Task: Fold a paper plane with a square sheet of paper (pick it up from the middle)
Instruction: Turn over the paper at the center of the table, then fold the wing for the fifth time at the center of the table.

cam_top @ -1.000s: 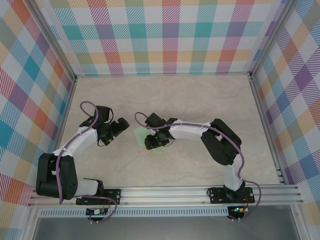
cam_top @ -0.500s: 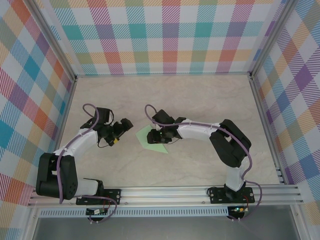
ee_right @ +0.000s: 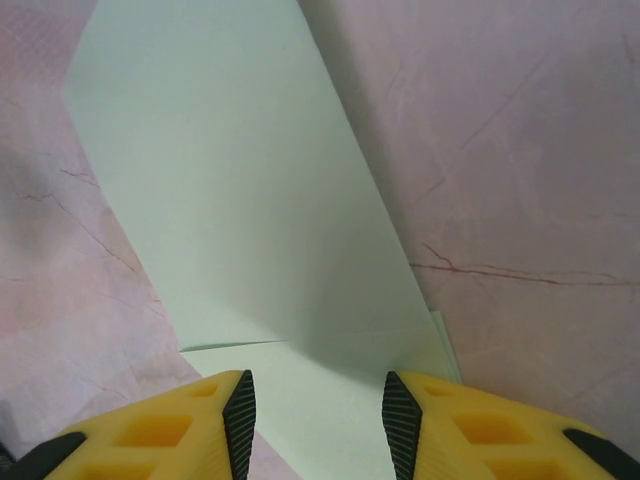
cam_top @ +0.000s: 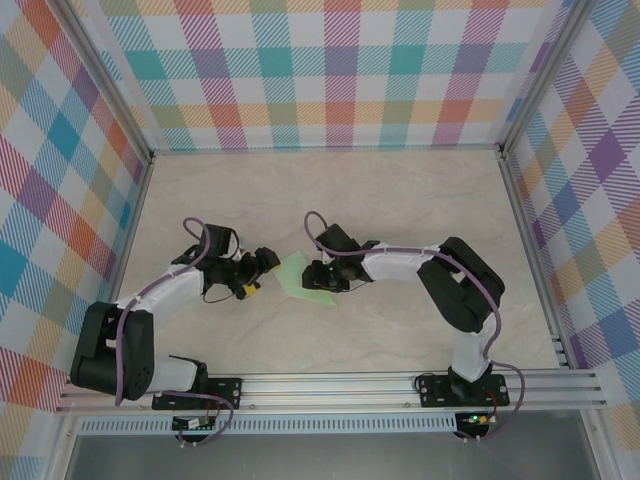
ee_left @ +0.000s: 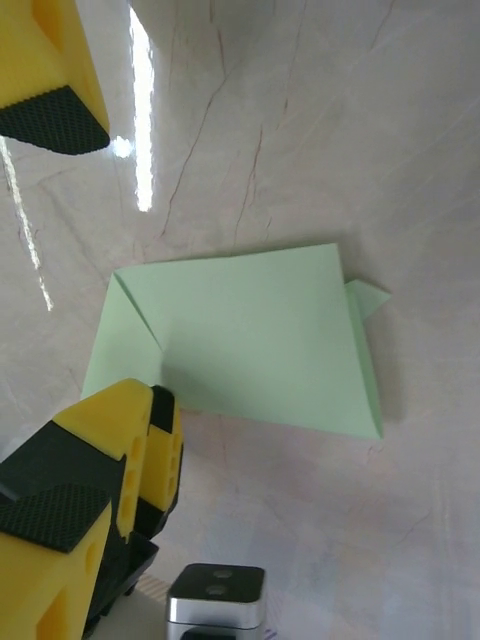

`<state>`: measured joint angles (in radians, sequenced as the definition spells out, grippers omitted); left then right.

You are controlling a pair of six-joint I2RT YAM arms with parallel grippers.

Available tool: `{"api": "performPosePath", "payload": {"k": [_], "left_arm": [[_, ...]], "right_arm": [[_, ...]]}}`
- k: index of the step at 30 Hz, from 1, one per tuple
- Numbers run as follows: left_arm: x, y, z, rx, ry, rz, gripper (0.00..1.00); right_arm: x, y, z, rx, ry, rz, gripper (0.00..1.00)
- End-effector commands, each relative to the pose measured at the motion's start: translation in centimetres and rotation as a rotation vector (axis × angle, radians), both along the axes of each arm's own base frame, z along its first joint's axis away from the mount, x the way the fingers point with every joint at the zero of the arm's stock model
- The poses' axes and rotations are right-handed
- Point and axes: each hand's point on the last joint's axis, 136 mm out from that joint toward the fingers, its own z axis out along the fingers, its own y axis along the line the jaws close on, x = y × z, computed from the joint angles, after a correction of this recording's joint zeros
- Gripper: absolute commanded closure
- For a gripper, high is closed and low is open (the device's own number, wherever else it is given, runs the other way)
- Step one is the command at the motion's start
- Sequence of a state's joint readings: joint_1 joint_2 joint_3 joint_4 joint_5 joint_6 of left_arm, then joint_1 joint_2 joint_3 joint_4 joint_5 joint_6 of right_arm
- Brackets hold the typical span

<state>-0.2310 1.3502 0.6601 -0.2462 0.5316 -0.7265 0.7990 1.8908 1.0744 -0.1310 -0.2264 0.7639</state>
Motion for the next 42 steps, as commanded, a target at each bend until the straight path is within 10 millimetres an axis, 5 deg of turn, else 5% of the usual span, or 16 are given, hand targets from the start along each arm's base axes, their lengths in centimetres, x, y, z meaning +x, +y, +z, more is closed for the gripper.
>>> {"api": "performPosePath", "payload": {"k": [1, 18, 27, 42], "left_arm": [[-0.7, -1.9, -0.6, -0.062, 0.037, -0.032, 0.17], [-1.6, -6.0, -2.7, -0.068, 0.131, -0.087, 0.34], [-0.9, -6.5, -3.0, -0.069, 0.130, -0.091, 0.48], [-0.4, -7.1, -2.9, -0.093, 0.115, -0.098, 0.53]], "right_arm": [[-0.6, -1.0, -2.1, 0.022, 0.080, -0.042, 0.58], [-0.4, -3.2, -3.7, 0.126, 0.216, -0.149, 0.59], [-0.6, -3.4, -3.8, 0.128, 0.222, -0.148, 0.59], [-0.1, -3.5, -3.2, 0.169, 0.213, -0.153, 0.59]]}}
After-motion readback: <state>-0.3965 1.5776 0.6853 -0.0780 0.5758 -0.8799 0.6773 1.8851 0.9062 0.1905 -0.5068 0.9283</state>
